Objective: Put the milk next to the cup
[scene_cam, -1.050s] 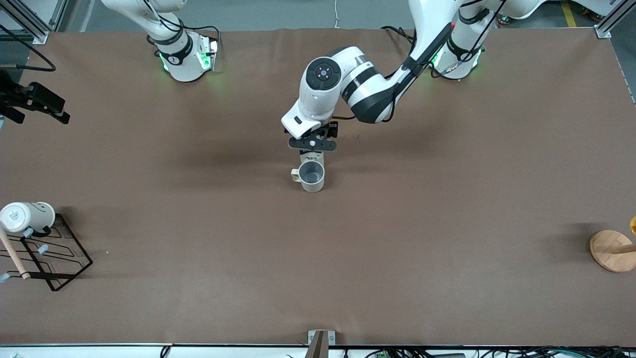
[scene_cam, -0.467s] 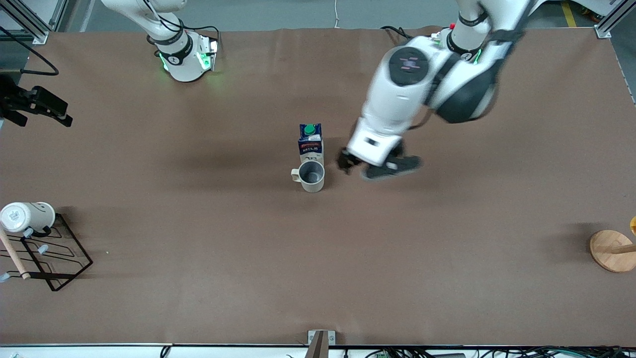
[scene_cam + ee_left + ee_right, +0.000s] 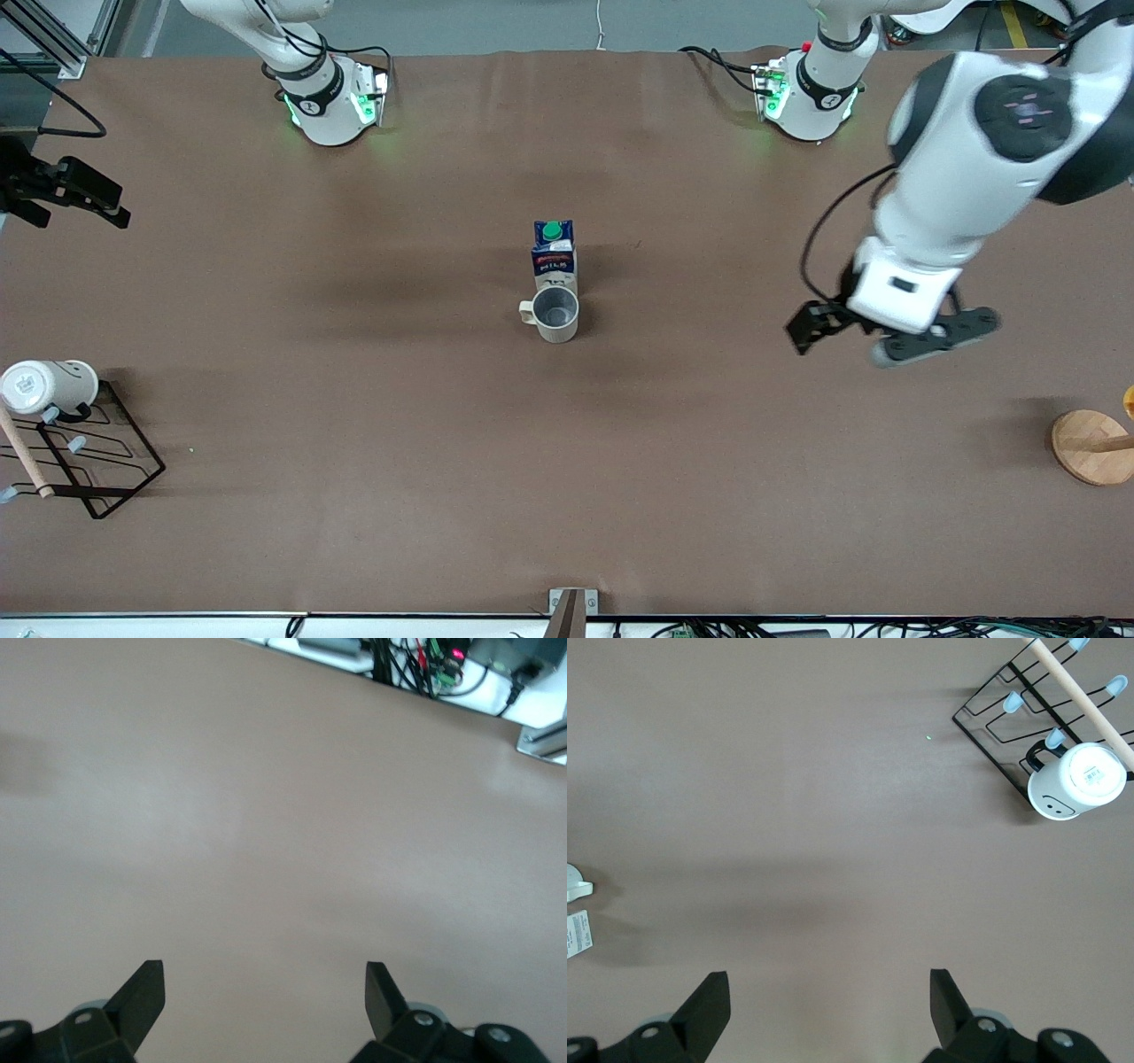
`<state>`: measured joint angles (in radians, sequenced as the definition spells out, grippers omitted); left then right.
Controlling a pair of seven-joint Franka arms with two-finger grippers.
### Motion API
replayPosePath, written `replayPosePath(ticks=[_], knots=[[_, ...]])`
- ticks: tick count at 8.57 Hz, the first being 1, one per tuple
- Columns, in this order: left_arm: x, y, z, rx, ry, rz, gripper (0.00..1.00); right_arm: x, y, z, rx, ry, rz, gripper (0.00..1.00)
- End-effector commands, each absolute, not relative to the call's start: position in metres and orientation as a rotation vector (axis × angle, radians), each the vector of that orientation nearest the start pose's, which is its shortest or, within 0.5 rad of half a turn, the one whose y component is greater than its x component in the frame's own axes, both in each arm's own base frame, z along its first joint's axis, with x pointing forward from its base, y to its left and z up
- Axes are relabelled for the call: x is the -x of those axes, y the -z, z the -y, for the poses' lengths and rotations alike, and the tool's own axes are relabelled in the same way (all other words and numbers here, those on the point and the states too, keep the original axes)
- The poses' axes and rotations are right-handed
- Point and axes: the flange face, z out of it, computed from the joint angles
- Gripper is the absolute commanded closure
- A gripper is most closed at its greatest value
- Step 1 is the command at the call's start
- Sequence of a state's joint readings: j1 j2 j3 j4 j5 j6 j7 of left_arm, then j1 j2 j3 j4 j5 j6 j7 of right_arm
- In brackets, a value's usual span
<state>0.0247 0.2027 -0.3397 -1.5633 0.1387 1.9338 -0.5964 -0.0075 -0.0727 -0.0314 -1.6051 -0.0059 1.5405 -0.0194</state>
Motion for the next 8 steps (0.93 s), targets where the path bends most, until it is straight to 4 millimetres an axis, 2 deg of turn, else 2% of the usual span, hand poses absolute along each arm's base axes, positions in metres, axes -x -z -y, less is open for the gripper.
replayPosePath(ticks=[1,2,3,4,5,6,7,8], knots=[[-0.606,-0.575,0.145,3.091,0.352,0.345,0.00,-0.529,-0.648,0.023,3.155,0.019,-0.032,0.00],[-0.595,-0.588,0.133,3.086,0.334,0.218,0.00,-0.529,-0.647,0.022,3.155,0.016,-0.030,0.00],[-0.584,-0.605,0.092,3.134,0.267,0.078,0.00,-0.529,-0.648,0.018,3.155,0.016,-0.020,0.00],[-0.562,-0.620,0.055,3.173,0.199,-0.031,0.00,-0.529,-0.648,0.017,3.151,0.014,-0.020,0.00],[-0.532,-0.630,0.047,3.190,0.208,-0.058,0.00,-0.529,-0.648,0.017,3.151,0.014,-0.020,0.00],[-0.518,-0.635,0.046,3.191,0.218,-0.061,0.00,-0.528,-0.648,0.018,3.151,0.009,-0.020,0.00],[-0.519,-0.637,0.039,3.188,0.226,-0.066,0.00,-0.527,-0.649,0.017,3.151,0.012,-0.018,0.01],[-0.519,-0.636,0.041,3.185,0.210,-0.101,0.00,-0.527,-0.650,0.019,3.150,0.014,-0.022,0.00]])
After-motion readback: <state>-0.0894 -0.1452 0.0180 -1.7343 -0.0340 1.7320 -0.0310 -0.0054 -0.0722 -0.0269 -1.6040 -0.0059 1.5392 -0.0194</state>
